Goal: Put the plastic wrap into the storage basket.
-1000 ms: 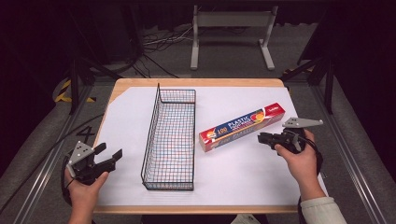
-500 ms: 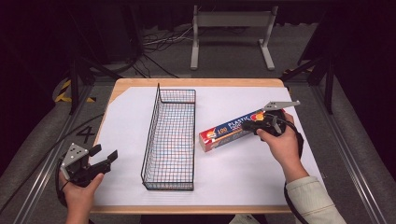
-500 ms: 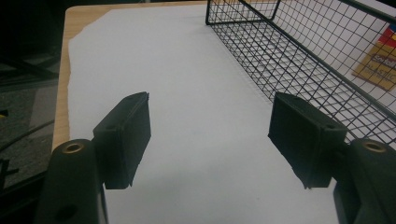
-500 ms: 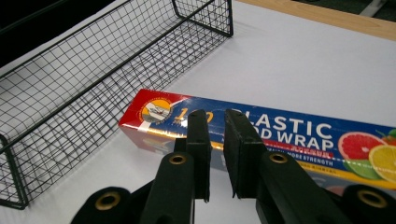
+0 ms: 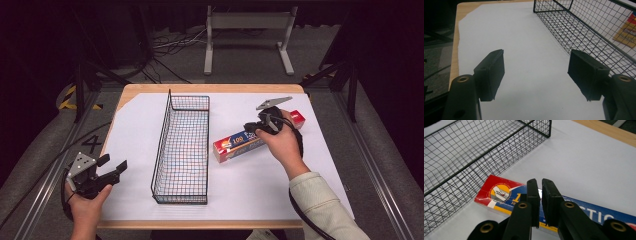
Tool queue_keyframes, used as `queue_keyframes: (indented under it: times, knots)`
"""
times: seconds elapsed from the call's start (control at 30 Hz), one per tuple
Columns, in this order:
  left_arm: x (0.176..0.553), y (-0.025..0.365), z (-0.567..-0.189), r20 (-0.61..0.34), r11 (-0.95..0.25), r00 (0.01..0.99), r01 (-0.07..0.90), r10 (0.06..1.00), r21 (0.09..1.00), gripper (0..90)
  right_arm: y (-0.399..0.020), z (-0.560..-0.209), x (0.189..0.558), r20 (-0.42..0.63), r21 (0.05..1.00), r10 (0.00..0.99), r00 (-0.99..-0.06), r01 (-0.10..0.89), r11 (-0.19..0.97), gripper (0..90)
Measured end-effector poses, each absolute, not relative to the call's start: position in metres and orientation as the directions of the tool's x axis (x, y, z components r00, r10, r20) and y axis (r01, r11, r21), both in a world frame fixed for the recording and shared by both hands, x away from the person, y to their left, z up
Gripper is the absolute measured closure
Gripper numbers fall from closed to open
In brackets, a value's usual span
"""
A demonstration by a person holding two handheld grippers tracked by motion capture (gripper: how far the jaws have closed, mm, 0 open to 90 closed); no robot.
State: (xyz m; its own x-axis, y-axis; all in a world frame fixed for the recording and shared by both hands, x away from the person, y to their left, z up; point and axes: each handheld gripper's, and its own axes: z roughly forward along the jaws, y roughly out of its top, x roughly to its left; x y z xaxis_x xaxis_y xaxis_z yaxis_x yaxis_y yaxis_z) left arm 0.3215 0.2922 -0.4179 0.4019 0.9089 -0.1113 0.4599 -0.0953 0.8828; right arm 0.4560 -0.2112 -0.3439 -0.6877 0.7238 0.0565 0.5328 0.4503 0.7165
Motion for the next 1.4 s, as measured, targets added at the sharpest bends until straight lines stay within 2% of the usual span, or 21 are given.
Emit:
queue_keyframes:
  times: [0.27, 0.77, 0.93, 1.4]
  knots:
    - [0.321, 0.294, -0.419, -0.112, -0.095, 0.398, 0.464, 0.911, 0.881, 29.6, -0.192, -0.353, 0.473, 0.085, 0.686, 0.732, -0.676, 0.572, 0.449, 85.4]
    - [0.322, 0.296, -0.421, -0.108, -0.101, 0.397, 0.47, 0.912, 0.877, 29.4, -0.162, -0.369, 0.498, 0.066, 0.608, 0.737, -0.672, 0.613, 0.505, 85.7]
    - [0.322, 0.294, -0.421, -0.101, -0.111, 0.403, 0.471, 0.91, 0.875, 29.3, -0.147, -0.378, 0.506, 0.07, 0.539, 0.733, -0.677, 0.644, 0.543, 88.2]
    - [0.32, 0.297, -0.422, -0.1, -0.111, 0.398, 0.474, 0.912, 0.874, 28.9, -0.12, -0.393, 0.51, 0.093, 0.431, 0.699, -0.709, 0.662, 0.614, 90.0]
